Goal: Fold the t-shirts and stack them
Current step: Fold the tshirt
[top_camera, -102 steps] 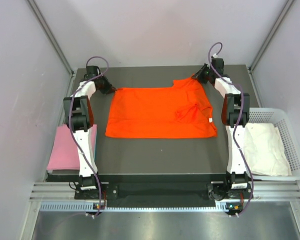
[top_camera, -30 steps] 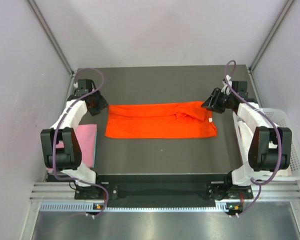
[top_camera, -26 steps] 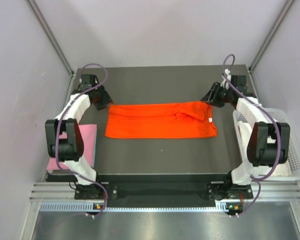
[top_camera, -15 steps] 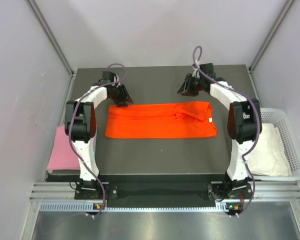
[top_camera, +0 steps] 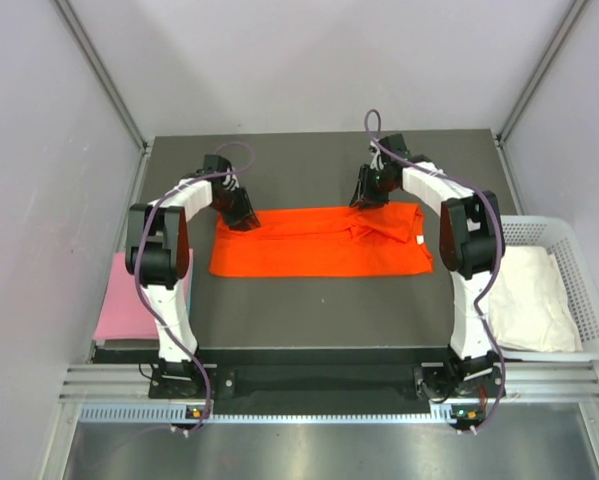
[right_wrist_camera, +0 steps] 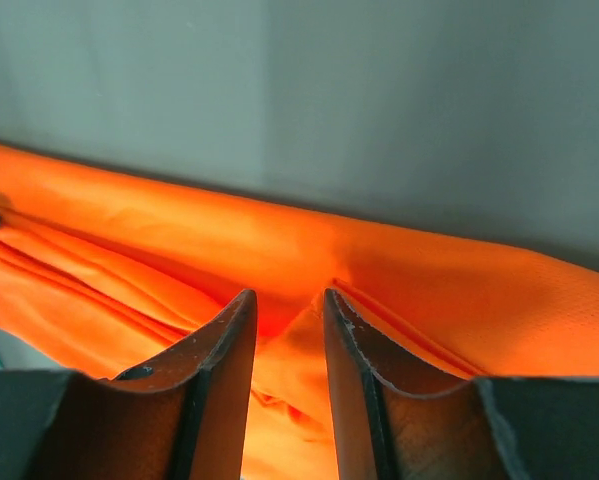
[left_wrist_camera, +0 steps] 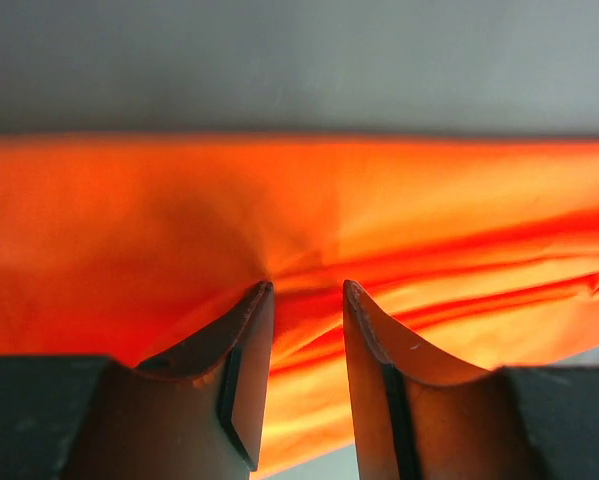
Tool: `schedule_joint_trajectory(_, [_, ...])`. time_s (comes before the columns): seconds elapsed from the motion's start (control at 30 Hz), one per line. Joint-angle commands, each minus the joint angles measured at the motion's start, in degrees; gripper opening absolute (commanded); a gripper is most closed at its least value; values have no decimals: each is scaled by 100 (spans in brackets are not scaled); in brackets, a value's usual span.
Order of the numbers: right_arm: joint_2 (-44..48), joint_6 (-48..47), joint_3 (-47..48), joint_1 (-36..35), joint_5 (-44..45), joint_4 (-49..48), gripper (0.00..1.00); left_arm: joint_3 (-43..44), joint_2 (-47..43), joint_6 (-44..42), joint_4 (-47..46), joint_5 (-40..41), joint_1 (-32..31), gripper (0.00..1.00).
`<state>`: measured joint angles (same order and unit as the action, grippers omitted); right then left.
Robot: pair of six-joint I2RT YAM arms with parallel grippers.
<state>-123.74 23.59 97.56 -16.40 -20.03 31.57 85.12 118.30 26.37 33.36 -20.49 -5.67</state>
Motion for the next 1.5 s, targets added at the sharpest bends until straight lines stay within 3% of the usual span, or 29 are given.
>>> schedule_joint_trajectory(0.0, [289, -267, -184, -38, 96, 174, 34, -364, -544, -229, 303, 125, 13, 39])
schedule_joint_trajectory(0.23, [902, -241, -676, -170, 61, 437, 32, -813, -931, -238, 206, 194, 13, 39])
schedule_joint_trajectory(0.5, [2047, -119, -1669, -565, 114, 333, 33, -637, -1081, -343, 372, 475, 22, 40])
schedule_joint_trajectory(0.57, [1925, 21, -1635, -592, 105, 122, 33, -593, -1099, -361, 381, 528, 31, 40])
schedule_joint_trajectory(0.8, [493, -39, -143, -689, 69, 455, 33, -567, -949, -273, 408, 652, 163, 41])
schedule_joint_trajectory(1.03, [-1, -206, 431, -697, 61, 745, 33, -689, -1431, -150, 189, 740, 330, 40])
schedule_joint_trajectory(1.2, [376, -189, -331, -706, -27, 579, 33, -690, -1635, 78, -146, 476, 374, 40])
schedule_joint_trajectory(1.47, [1141, 75, -1547, -847, -247, 86, 33, -435, -748, 448, -287, -280, 391, 40])
